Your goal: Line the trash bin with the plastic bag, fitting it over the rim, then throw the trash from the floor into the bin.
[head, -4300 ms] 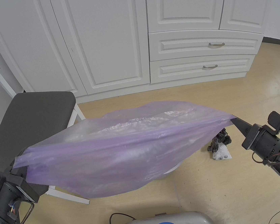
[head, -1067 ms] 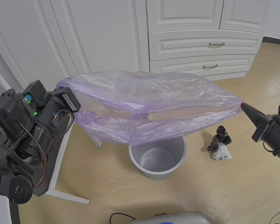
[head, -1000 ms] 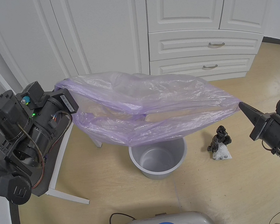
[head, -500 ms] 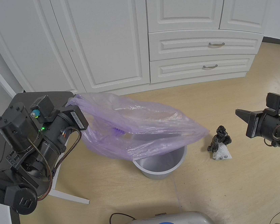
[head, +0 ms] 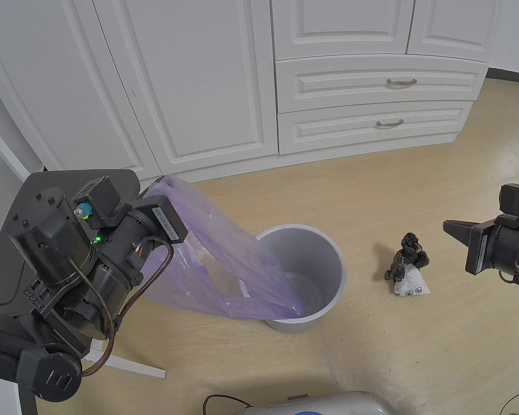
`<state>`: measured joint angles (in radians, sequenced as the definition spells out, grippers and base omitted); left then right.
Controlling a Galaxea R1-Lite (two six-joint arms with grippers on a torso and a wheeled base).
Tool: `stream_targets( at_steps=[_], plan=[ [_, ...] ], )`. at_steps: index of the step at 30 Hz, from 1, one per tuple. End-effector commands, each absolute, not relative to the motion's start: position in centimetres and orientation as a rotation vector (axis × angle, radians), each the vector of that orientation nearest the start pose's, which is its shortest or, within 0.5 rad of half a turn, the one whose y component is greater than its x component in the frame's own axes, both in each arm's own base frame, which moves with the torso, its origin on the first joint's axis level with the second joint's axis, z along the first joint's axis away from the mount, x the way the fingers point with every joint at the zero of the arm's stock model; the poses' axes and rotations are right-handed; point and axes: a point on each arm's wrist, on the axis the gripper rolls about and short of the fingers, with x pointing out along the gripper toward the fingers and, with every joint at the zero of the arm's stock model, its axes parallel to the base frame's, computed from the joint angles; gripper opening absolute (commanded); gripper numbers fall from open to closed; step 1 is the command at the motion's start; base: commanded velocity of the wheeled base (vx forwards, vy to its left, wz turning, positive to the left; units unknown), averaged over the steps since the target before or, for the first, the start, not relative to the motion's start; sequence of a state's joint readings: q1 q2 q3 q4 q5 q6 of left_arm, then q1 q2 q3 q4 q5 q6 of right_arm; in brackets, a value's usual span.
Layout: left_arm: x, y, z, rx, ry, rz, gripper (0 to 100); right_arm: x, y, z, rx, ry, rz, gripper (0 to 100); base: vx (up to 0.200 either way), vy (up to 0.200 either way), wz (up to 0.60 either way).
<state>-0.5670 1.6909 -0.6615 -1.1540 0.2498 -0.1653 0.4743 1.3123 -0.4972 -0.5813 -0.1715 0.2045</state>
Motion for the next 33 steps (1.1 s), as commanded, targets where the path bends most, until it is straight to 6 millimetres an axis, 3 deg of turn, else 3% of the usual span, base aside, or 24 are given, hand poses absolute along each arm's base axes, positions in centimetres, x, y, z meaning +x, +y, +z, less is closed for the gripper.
stream_targets(
  at_steps=[1, 2, 8, 15, 23, 33],
  plan=[
    [24.8, -16.6, 21.0, -0.26, -0.118, -0.358, 0, 18.5, 9.3, 17.2, 0.107, 0.333, 0.277, 0, 0.0, 0.0, 0.0],
    [24.7, -16.8, 21.3, -0.273, -0.125, -0.358, 0, 18.6, 9.4, 17.0, 0.101, 0.345, 0.28, 100, 0.0, 0.0, 0.0],
    [24.4, -17.5, 23.9, -0.339, -0.209, -0.319, 0, 18.8, 11.1, 15.3, 0.088, 0.383, 0.336, 100, 0.0, 0.0, 0.0],
    [23.4, -17.7, 25.5, -0.376, -0.256, -0.317, 0, 19.2, 13.0, 13.1, 0.109, 0.416, 0.381, 100, 0.0, 0.0, 0.0],
    [20.6, -17.7, 28.0, -0.431, -0.317, -0.373, 0, 21.0, 16.4, 8.9, 0.167, 0.427, 0.42, 100, 0.0, 0.0, 0.0],
    [17.8, -18.4, 28.8, -0.468, -0.324, -0.453, 0, 21.9, 16.8, 8.1, 0.221, 0.331, 0.422, 100, 0.0, 0.0, 0.0]
  ],
)
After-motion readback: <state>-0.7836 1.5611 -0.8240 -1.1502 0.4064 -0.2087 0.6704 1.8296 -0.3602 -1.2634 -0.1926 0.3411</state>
